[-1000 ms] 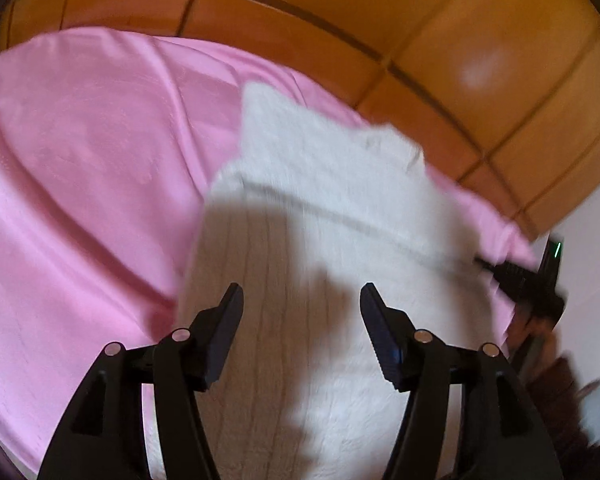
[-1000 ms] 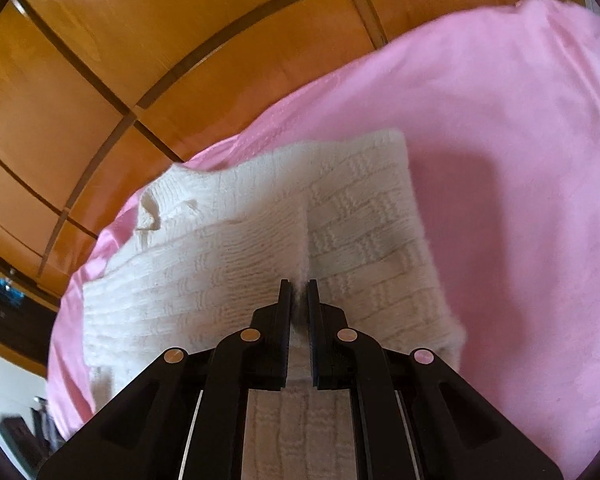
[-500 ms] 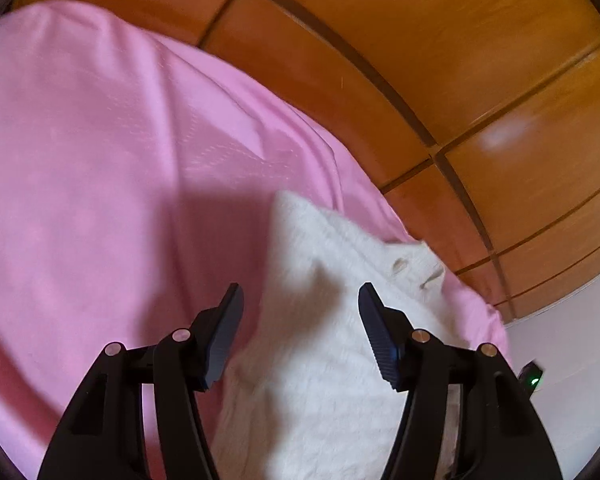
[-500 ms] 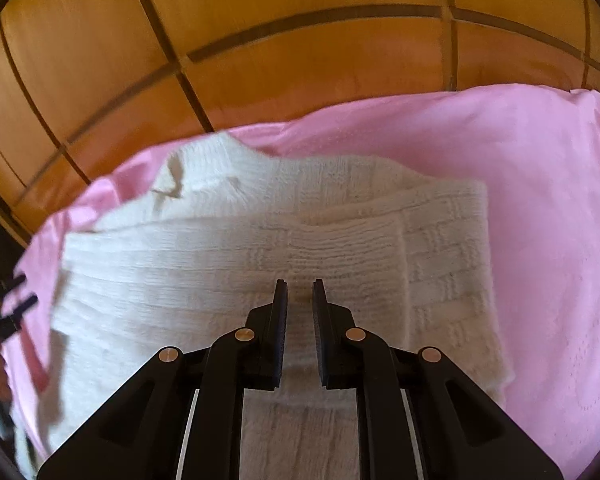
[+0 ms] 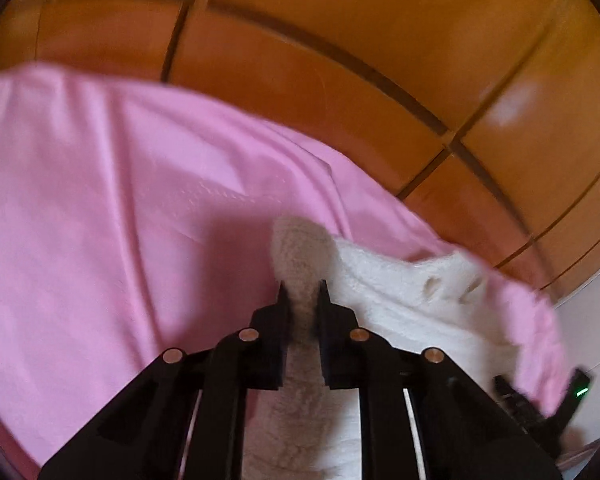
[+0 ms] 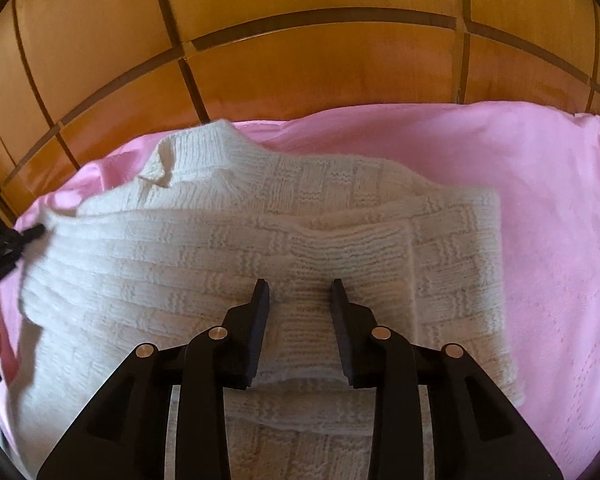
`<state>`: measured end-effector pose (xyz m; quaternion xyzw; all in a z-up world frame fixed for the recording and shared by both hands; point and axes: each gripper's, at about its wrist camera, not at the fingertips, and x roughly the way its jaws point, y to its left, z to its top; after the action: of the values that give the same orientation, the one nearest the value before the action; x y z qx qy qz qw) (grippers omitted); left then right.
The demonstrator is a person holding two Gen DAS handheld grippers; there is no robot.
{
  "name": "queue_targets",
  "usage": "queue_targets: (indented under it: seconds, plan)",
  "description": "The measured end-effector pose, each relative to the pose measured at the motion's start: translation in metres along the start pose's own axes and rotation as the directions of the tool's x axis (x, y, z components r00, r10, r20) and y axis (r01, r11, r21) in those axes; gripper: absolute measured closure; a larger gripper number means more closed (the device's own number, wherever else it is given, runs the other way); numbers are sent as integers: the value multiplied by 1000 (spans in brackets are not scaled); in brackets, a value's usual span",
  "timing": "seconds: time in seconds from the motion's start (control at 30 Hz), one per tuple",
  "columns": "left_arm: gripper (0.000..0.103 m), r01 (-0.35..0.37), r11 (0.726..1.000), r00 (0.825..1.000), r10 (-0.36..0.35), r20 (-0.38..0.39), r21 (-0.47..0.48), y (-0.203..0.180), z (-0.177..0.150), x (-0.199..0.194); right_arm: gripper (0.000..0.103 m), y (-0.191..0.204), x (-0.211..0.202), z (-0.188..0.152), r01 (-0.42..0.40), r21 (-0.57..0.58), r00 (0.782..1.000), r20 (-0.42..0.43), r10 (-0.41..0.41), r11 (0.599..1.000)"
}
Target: Fold small clothes
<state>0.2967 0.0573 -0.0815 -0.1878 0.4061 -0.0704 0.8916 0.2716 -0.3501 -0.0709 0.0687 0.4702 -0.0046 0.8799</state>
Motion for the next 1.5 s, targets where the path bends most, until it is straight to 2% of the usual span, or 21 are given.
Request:
queue_targets:
  seconds: [0.03, 0.07, 0.1, 0.17, 0.27, 0.3, 0.4, 0.5, 0.57, 0.63, 0.8, 0.9, 1.13, 1.43, 1.47, 1.5]
  plan:
    - [91, -53, 998, 999, 53, -6, 29, -2, 0, 5, 72, 2, 2, -2, 14, -10, 1000, 6, -14, 1000]
    - [91, -129, 989, 991, 131, -25, 76, -7, -3, 17, 71, 4, 4, -3, 24, -18, 1000, 11, -23, 1000]
    - [88, -176, 979, 983, 181, -41, 103, -10, -6, 28, 70, 6, 6, -3, 33, -24, 999, 15, -33, 999]
    - [83, -228, 962, 970, 238, -50, 150, -12, -12, 49, 70, 10, 8, -3, 57, -38, 998, 24, -56, 998]
    - [78, -279, 945, 958, 286, -22, 169, -21, -11, 48, 70, 14, 9, -6, 78, -57, 996, 38, -76, 995]
    - [73, -295, 943, 954, 300, -9, 155, -21, -10, 42, 70, 13, 9, -6, 75, -53, 997, 40, -73, 996]
    - [73, -276, 952, 961, 271, 54, 134, -28, -14, 12, 70, 10, 9, -6, 61, -40, 997, 48, -59, 997]
    - [69, -235, 954, 972, 227, 65, 185, -37, -31, -5, 70, 11, 9, -7, 62, -40, 997, 51, -60, 997]
    - [64, -240, 940, 971, 237, 41, 243, -46, -47, 2, 70, 13, 8, -8, 66, -42, 996, 55, -64, 997]
    - [63, -275, 914, 958, 285, 10, 297, -51, -58, 21, 70, 13, 8, -8, 65, -43, 996, 55, -63, 997]
    - [62, -287, 926, 956, 292, 14, 246, -49, -55, 16, 70, 12, 9, -8, 61, -40, 997, 54, -58, 997]
    - [50, -268, 937, 963, 267, 34, 224, -51, -58, -2, 70, 12, 9, -8, 59, -38, 997, 55, -57, 998]
    - [45, -232, 952, 972, 222, 74, 199, -57, -72, -47, 70, 13, 9, -8, 69, -46, 996, 58, -66, 997]
    - [41, -201, 963, 979, 190, 79, 181, -56, -92, -84, 68, 18, 8, -9, 92, -60, 994, 60, -88, 994]
    - [40, -200, 963, 979, 188, 79, 183, -56, -95, -88, 65, 20, 7, -8, 98, -65, 994, 57, -95, 993]
    - [39, -202, 962, 979, 189, 81, 184, -55, -99, -91, 53, 21, 5, -8, 102, -73, 994, 53, -98, 992]
